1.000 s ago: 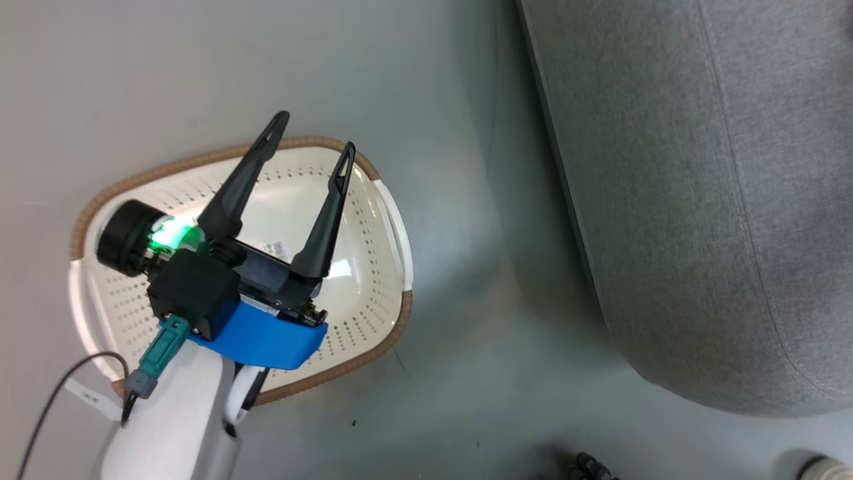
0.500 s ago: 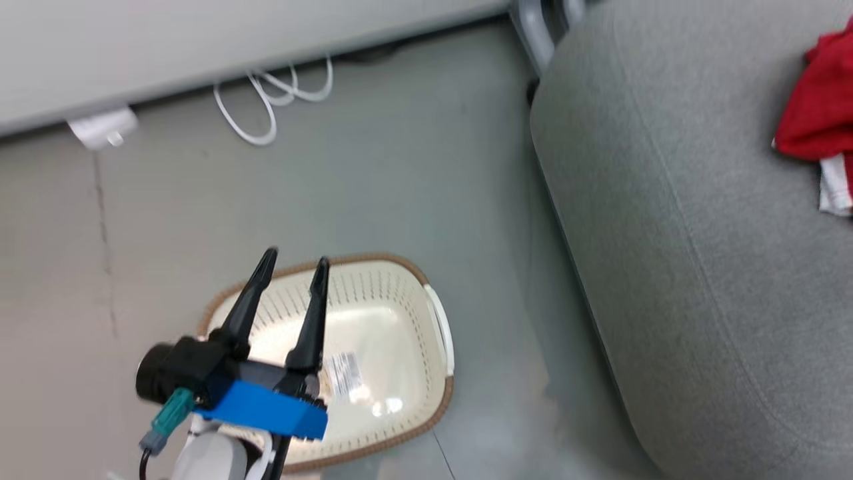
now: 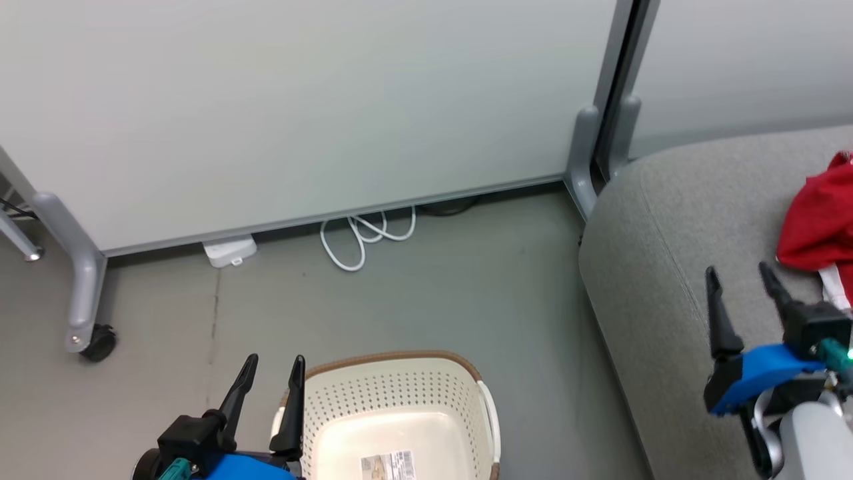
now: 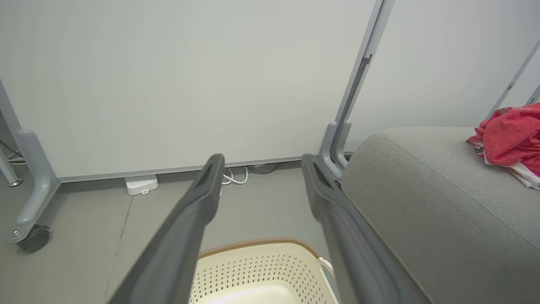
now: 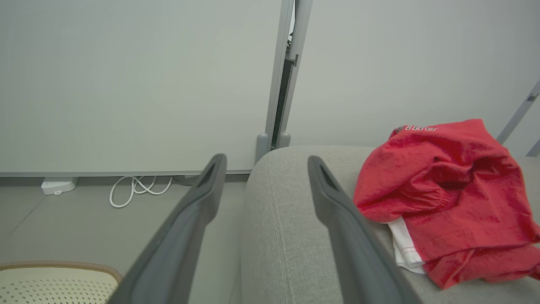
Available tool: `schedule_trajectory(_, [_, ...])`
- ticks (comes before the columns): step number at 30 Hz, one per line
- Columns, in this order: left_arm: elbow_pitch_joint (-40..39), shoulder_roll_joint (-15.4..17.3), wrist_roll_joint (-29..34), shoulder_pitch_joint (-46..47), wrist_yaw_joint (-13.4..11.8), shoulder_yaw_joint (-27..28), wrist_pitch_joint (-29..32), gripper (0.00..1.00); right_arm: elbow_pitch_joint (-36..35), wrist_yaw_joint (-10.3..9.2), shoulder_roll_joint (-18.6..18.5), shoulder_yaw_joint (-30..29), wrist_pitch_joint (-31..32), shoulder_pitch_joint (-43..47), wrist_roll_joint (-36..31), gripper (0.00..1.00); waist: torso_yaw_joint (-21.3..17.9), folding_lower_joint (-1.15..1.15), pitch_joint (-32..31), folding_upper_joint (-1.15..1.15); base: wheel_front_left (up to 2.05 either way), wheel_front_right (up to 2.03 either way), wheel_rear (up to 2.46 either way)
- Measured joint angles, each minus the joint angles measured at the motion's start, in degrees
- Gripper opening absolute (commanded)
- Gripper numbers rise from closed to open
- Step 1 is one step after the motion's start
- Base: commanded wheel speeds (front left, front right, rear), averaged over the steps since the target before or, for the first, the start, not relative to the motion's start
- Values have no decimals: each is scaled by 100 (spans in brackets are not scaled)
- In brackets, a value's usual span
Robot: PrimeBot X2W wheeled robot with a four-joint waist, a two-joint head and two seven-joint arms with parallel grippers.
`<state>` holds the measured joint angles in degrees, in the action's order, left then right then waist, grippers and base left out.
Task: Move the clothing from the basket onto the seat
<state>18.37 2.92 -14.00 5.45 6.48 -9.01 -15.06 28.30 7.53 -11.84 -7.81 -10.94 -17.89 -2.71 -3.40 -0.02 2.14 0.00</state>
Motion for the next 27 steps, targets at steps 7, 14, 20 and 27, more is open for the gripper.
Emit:
schedule_trajectory(7, [269,-8,23,-3,-34,159,0,100,-978,0,479,279,297,940,231,100,272,1,-270,0,0,0,0])
schedule_trajectory(14, [382,-10,103,48,-33,246,0,100,-1497,-1,736,308,441,1473,224,100,344,2,-270,0,0,0,0])
schedule_trajectory(20, [393,-10,96,56,-30,253,0,100,-1691,-1,827,316,542,1679,223,100,349,2,-288,0,0,0,0])
schedule_trajectory(27, [421,-11,73,62,-30,194,0,100,-1812,-1,855,268,621,1705,222,100,335,2,-305,0,0,0,0])
